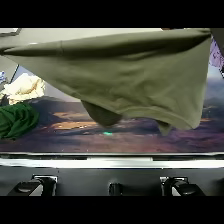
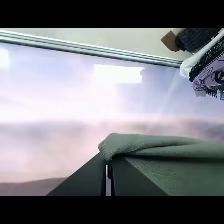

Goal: Fold the clothes and pants, and hang the long-sleeved shirts on hangers.

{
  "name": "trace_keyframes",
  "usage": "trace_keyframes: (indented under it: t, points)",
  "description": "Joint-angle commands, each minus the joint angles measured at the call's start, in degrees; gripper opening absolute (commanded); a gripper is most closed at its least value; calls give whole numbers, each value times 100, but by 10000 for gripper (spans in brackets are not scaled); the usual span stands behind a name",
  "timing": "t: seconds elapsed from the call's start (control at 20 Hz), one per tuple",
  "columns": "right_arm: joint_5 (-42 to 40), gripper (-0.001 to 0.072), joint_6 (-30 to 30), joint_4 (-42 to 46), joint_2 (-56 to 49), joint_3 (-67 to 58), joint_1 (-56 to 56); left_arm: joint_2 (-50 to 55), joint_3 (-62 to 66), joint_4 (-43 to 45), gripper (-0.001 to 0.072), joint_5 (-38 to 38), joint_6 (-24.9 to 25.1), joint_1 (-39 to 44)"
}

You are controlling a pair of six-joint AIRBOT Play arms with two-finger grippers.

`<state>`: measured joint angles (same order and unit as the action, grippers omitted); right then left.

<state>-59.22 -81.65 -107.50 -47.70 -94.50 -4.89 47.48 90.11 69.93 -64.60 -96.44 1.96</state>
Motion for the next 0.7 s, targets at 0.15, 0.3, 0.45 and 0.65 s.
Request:
trace_keyframes:
  t: [0.15, 0.3, 0.45, 0.65]
  points:
    - [-129, 27, 350, -492, -2107, -17, -9, 1141, -730, 61, 12, -52, -350, 2]
    - [133, 27, 302, -1202, -3757, -17, -9, 2188, -1279, 63, 12, -35, -437, 9]
    - [280, 27, 286, -1779, -5184, -17, -9, 3237, -1543, 57, 12, -28, -479, 39]
    - [212, 49, 260, -2083, -6015, -17, -4, 4151, -1558, -31, 13, 33, -472, 212]
